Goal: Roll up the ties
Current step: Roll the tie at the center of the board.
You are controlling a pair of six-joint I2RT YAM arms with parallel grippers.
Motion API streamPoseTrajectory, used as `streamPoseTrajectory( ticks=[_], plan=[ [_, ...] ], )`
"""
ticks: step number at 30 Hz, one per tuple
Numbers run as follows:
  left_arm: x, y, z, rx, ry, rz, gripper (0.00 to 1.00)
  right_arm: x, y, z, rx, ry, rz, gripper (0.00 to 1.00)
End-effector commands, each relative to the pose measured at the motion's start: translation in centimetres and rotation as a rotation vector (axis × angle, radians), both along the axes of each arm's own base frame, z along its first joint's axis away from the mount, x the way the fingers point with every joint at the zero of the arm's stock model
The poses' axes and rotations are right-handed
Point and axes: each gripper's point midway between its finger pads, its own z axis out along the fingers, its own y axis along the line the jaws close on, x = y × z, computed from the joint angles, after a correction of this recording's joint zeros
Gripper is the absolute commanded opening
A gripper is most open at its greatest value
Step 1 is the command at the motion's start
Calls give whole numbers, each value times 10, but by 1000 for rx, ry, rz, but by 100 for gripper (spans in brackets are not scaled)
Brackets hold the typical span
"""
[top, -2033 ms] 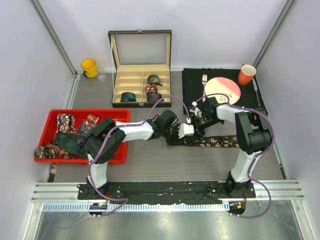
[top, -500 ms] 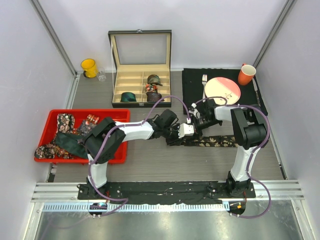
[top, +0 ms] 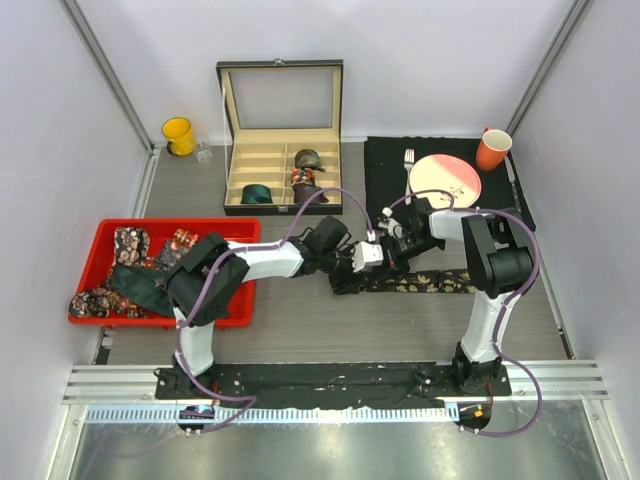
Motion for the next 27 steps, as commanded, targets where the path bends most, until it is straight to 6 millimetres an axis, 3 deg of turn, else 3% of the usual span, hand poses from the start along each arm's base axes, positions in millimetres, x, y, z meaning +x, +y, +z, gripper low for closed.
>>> streamPoseTrajectory(
  ticks=[1,10,19,21,24,25,27],
  plan=[
    [1,8,10,-75,44,48,61,1,-32,-48,-223,-88,41,1],
    [-3,-10,20,-226,86,56,69,11,-38,-62,-297,-133,24,1],
    [-4,-31,8,-277,107,40,69,13,-35,-67,-306,-111,-24,1],
    [-7,-33,5,-279,115,32,66,15,-33,-65,-300,-116,-28,1],
    [-9,-30,-4,-254,117,41,54,18,-30,-61,-283,-115,-35,1],
    [-9,-28,-5,-244,113,46,44,18,-29,-59,-279,-110,-41,1],
    [-11,-17,-14,-197,93,57,34,20,-24,-50,-241,-111,-44,2]
  ],
)
